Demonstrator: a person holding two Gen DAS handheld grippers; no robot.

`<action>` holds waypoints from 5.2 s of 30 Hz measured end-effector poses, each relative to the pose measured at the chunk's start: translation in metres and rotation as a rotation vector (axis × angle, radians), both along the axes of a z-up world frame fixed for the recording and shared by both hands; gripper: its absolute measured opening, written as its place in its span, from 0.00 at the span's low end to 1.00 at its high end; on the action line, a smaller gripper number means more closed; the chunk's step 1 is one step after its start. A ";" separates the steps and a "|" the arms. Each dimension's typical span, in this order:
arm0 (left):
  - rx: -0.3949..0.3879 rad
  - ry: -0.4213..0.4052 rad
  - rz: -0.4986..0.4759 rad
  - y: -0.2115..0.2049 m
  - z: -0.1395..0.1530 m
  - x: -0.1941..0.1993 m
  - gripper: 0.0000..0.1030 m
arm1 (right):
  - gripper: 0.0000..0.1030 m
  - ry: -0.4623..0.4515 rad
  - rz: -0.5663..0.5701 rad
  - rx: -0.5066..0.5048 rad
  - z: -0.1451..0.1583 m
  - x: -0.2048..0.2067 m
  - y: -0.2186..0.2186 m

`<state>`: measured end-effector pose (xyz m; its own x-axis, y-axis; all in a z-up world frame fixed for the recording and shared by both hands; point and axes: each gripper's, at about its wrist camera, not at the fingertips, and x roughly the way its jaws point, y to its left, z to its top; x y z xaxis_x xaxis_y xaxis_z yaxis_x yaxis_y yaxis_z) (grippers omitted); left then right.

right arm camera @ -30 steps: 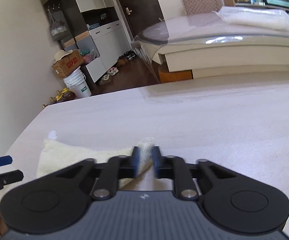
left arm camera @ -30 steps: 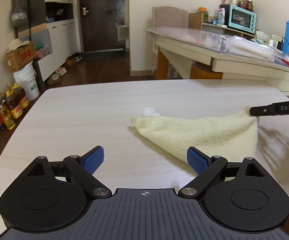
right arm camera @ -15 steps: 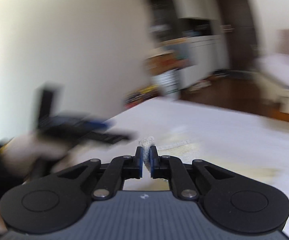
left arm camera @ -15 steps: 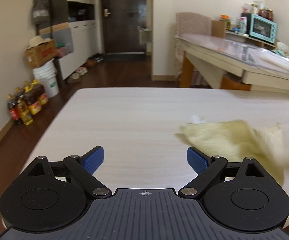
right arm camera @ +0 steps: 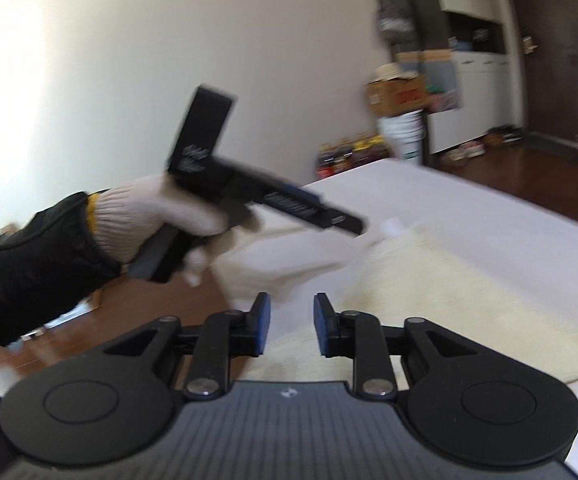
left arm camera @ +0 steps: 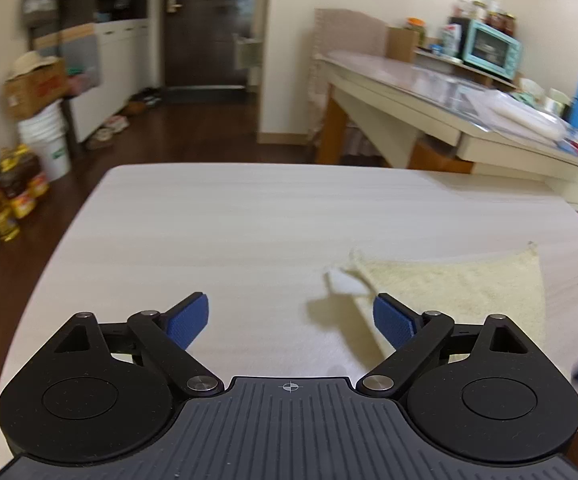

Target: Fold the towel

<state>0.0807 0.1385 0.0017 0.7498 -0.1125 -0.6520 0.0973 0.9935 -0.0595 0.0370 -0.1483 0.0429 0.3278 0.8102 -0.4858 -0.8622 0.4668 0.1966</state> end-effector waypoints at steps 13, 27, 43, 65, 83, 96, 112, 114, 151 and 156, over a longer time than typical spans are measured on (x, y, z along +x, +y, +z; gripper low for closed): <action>0.028 0.062 -0.205 -0.010 -0.004 0.021 0.61 | 0.35 -0.084 -0.098 -0.130 -0.003 0.071 0.009; 0.066 0.061 -0.215 -0.003 -0.007 0.013 0.64 | 0.37 0.037 0.081 -0.190 -0.029 0.138 0.091; 0.063 0.043 -0.182 0.003 -0.001 0.020 0.66 | 0.05 -0.271 0.133 -0.312 -0.034 0.098 0.115; 0.055 0.114 -0.375 -0.037 -0.015 0.073 0.21 | 0.05 -0.240 -0.251 -0.076 0.012 -0.030 -0.053; 0.123 0.098 -0.389 -0.048 -0.004 0.100 0.08 | 0.08 -0.193 -0.321 -0.140 -0.016 -0.052 -0.077; 0.097 0.102 -0.355 -0.036 -0.011 0.091 0.10 | 0.10 -0.441 -0.141 -0.382 -0.042 -0.059 -0.010; 0.154 0.082 -0.323 -0.037 -0.011 0.093 0.17 | 0.06 -0.504 -0.161 -0.512 -0.024 -0.117 -0.045; 0.151 0.076 -0.326 -0.032 -0.006 0.083 0.35 | 0.06 -0.483 -0.168 -0.488 -0.025 -0.117 -0.044; 0.481 -0.066 -0.823 -0.045 0.018 -0.134 0.05 | 0.06 -0.301 -0.196 -0.391 -0.002 -0.106 -0.052; 0.446 -0.025 -0.873 -0.046 0.031 -0.134 0.05 | 0.06 -0.291 -0.031 -0.463 -0.007 -0.124 -0.049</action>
<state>-0.0531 0.0924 0.0329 0.5346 -0.3814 -0.7542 0.8047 0.5025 0.3162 -0.0871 -0.1970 0.0358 0.5223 0.5210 -0.6751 -0.8349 0.4735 -0.2804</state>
